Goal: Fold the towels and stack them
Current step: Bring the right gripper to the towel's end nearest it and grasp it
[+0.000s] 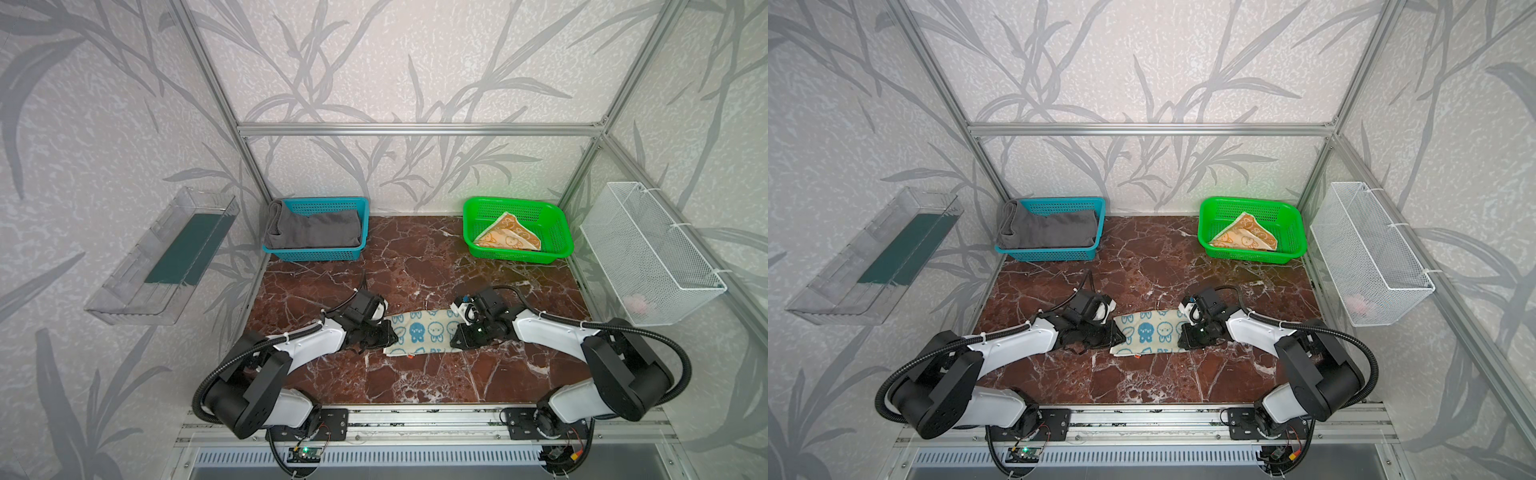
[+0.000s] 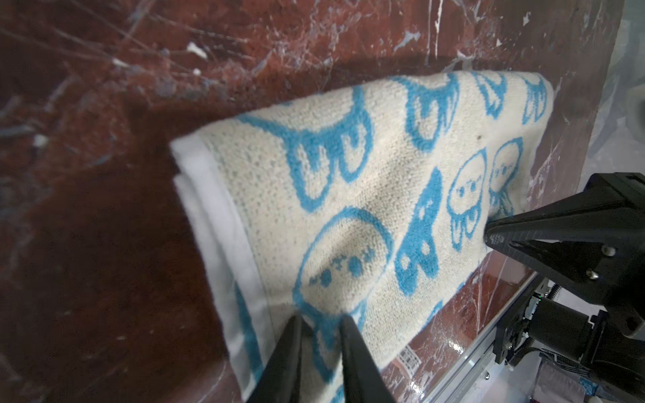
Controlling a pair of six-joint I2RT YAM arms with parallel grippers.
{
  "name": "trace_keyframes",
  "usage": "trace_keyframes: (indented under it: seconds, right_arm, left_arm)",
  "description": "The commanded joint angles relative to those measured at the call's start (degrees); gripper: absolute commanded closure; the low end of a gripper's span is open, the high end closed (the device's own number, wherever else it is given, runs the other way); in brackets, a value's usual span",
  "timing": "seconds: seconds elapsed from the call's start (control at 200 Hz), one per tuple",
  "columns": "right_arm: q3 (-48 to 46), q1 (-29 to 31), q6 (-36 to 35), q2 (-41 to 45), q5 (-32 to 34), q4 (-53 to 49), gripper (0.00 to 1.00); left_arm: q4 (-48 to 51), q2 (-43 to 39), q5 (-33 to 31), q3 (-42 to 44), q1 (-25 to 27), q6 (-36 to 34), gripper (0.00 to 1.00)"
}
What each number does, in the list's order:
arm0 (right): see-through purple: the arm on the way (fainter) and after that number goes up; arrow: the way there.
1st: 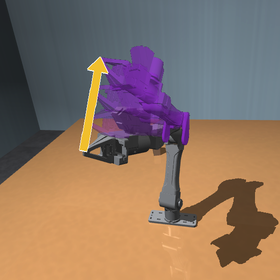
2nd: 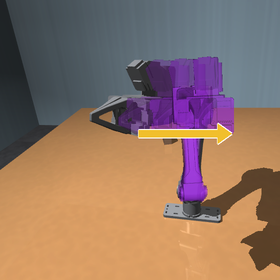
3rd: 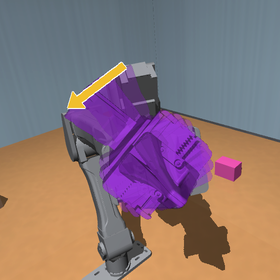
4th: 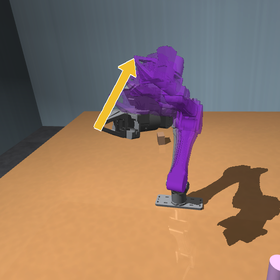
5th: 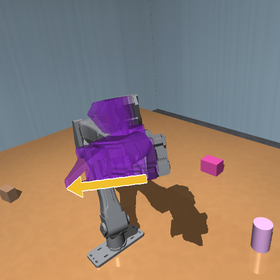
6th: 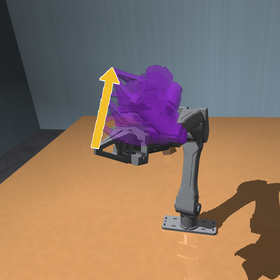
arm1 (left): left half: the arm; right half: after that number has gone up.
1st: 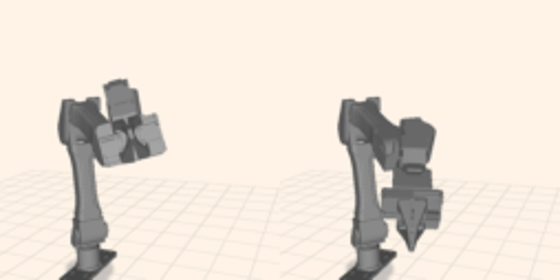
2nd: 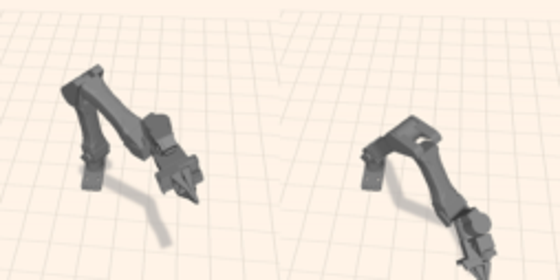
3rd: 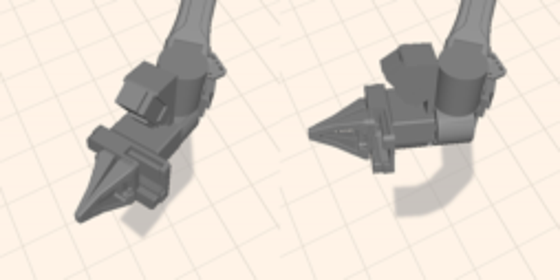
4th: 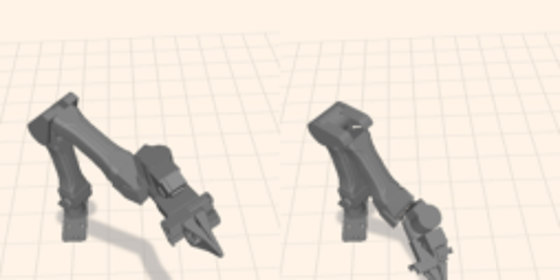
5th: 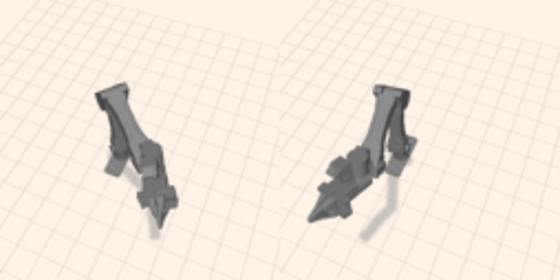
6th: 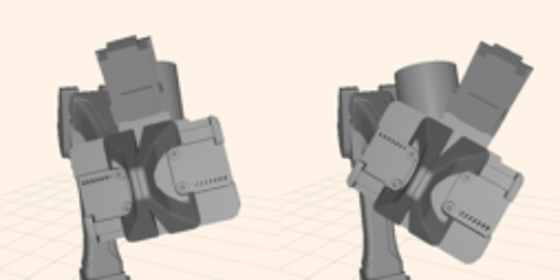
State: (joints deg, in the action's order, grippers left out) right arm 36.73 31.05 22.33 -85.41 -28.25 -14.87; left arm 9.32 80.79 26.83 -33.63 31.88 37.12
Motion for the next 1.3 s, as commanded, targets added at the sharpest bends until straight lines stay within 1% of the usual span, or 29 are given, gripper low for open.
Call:
trace_keyframes:
  seconds: [0.0, 0.075, 0.145, 0.21, 0.275, 0.355, 0.38, 0.42, 0.48, 0.515, 0.57, 0.625, 0.705, 0.825, 0.925, 0.985, 1.06, 1.1, 1.16, 1.2, 1.295]
  right_arm:
    - [-0.57, 0.08, 0.64, -0.30, 5.54, -2.76, 0.93]
    - [-0.20, 0.11, 0.23, -1.52, 7.90, -3.84, 0.94]
    - [0.09, 0.12, 0.11, -2.32, 7.57, -3.20, 0.94]
    - [0.81, 0.20, -0.20, -2.11, 7.12, -2.62, 0.94]
    - [1.77, 0.23, -2.17, -0.69, 7.07, -2.51, 0.93]
    - [3.33, 0.24, -6.28, 2.41, 8.18, -3.13, 0.91]
    - [3.84, 0.34, -7.92, 3.60, 8.85, -3.50, 0.89]
    - [4.42, 0.54, -10.76, 5.67, 9.86, -3.81, 0.83]
    - [5.28, 0.89, -15.50, 8.52, 11.08, -4.30, 0.71]
    - [5.41, 0.94, -16.78, 9.95, 11.59, -3.65, 0.62]
    - [6.03, 1.58, -21.22, 11.98, 10.67, -3.19, 0.55]
    - [7.47, 3.33, -24.91, 13.12, 12.79, -4.44, 0.46]
    - [9.71, 5.46, -29.89, 13.51, 14.65, -6.43, 0.38]
    - [12.90, 9.23, -38.24, 11.60, 16.89, -9.54, 0.36]
    - [13.96, 12.54, -45.28, 8.65, 18.40, -9.68, 0.35]
    - [14.31, 14.55, -48.40, 6.71, 19.28, -9.02, 0.34]
    - [14.96, 16.11, -50.68, 3.78, 19.16, -8.14, 0.34]
    - [15.71, 16.84, -51.80, 1.89, 18.72, -8.21, 0.33]
    - [16.88, 17.75, -53.34, -0.85, 18.14, -8.55, 0.33]
    - [17.47, 18.39, -54.08, -2.78, 18.42, -8.33, 0.32]
    - [19.32, 19.72, -56.23, -6.78, 19.37, -8.75, 0.31]
  left_arm:
    - [4.35, 1.27, -2.86, -2.68, 0.03, -3.00, 0.78]
    - [6.38, 3.08, -3.93, -3.99, -0.18, -4.74, 0.79]
    - [7.90, 5.48, -4.61, -5.59, -0.33, -6.18, 0.79]
    - [9.29, 7.76, -4.94, -7.30, -0.56, -7.57, 0.81]
    - [10.13, 9.36, -4.92, -9.02, -0.61, -8.80, 0.82]
    - [10.01, 10.08, -4.90, -10.71, -0.84, -9.74, 0.82]
    - [9.86, 10.06, -4.91, -11.15, -0.95, -9.86, 0.82]
    - [9.59, 10.00, -4.94, -11.84, -1.16, -9.97, 0.81]
    - [9.40, 9.73, -4.87, -12.82, -1.52, -9.96, 0.80]
    - [9.51, 9.65, -4.86, -13.42, -1.71, -9.97, 0.80]
    - [10.04, 9.34, -5.11, -14.25, -1.78, -10.03, 0.80]
    - [11.04, 8.81, -5.56, -15.01, -1.81, -10.16, 0.79]
    - [12.02, 7.37, -6.25, -15.18, -1.90, -10.25, 0.77]
    - [12.66, 5.32, -7.72, -14.15, -2.13, -10.23, 0.76]
    - [14.10, 4.15, -9.02, -13.19, -2.88, -10.15, 0.76]
    - [14.91, 2.93, -10.06, -12.66, -3.30, -10.06, 0.76]
    - [15.96, 0.45, -11.59, -12.13, -4.21, -9.81, 0.76]
    - [16.36, -1.20, -12.21, -11.95, -4.85, -9.72, 0.74]
    - [16.61, -4.00, -13.27, -11.53, -6.09, -9.09, 0.68]
    - [16.81, -6.03, -14.42, -11.12, -7.08, -7.69, 0.62]
    - [17.69, -11.49, -18.13, -10.05, -9.24, -4.90, 0.44]
